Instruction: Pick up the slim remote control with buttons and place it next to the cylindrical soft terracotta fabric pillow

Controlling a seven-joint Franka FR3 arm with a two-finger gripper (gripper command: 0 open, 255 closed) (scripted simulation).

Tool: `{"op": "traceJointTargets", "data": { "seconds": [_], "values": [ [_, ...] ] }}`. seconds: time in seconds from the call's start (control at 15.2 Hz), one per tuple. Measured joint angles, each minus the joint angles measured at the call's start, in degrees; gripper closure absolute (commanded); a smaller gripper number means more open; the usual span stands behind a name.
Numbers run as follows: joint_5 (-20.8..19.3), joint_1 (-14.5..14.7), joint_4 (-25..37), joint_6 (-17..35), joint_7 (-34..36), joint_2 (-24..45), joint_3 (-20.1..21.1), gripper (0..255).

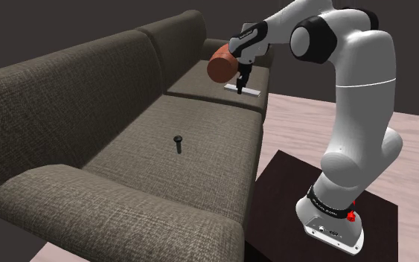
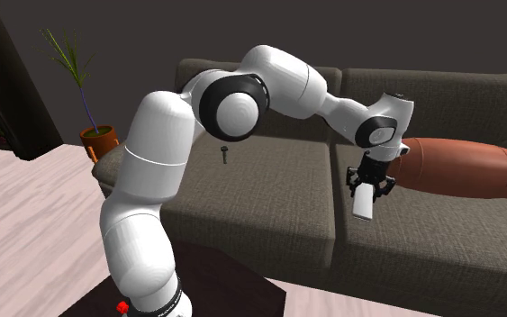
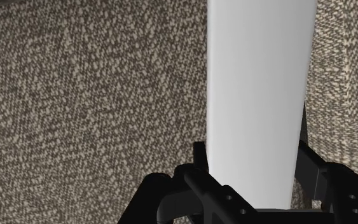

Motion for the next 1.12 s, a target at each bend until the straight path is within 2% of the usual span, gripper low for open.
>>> {"op": "traceJointTargets", "data": {
  "seconds": [0.66, 0.73, 1.12],
  "values": [
    [0.4, -0.08, -0.9, 2.19, -0.23, 1.29, 0.21, 255],
    [0.4, -0.08, -0.91, 2.2, -0.23, 1.29, 0.21, 0],
    [0.4, -0.08, -0.91, 2.21, -0.23, 1.27, 0.21, 0]
  ]
}}
